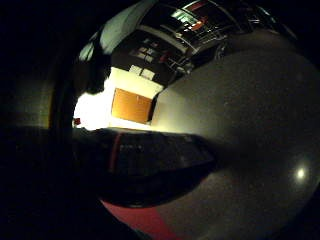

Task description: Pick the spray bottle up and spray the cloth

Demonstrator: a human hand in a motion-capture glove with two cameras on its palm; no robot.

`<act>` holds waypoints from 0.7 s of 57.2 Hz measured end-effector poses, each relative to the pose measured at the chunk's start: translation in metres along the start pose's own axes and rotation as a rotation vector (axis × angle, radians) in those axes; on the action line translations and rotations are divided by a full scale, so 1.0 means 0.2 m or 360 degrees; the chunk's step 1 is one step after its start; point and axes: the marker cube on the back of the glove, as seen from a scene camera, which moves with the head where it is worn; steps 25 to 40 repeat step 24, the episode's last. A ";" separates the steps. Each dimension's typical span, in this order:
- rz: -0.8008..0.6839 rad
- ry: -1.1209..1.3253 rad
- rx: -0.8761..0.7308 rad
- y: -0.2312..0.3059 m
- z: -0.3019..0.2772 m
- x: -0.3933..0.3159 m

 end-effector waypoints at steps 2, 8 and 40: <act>0.0001 0.0154 0.0029 -0.01 -0.05 0.05; -0.0083 0.0022 0.0036 -0.01 -0.07 -0.05; -0.0200 0.0136 -0.0024 0.12 -0.40 -0.23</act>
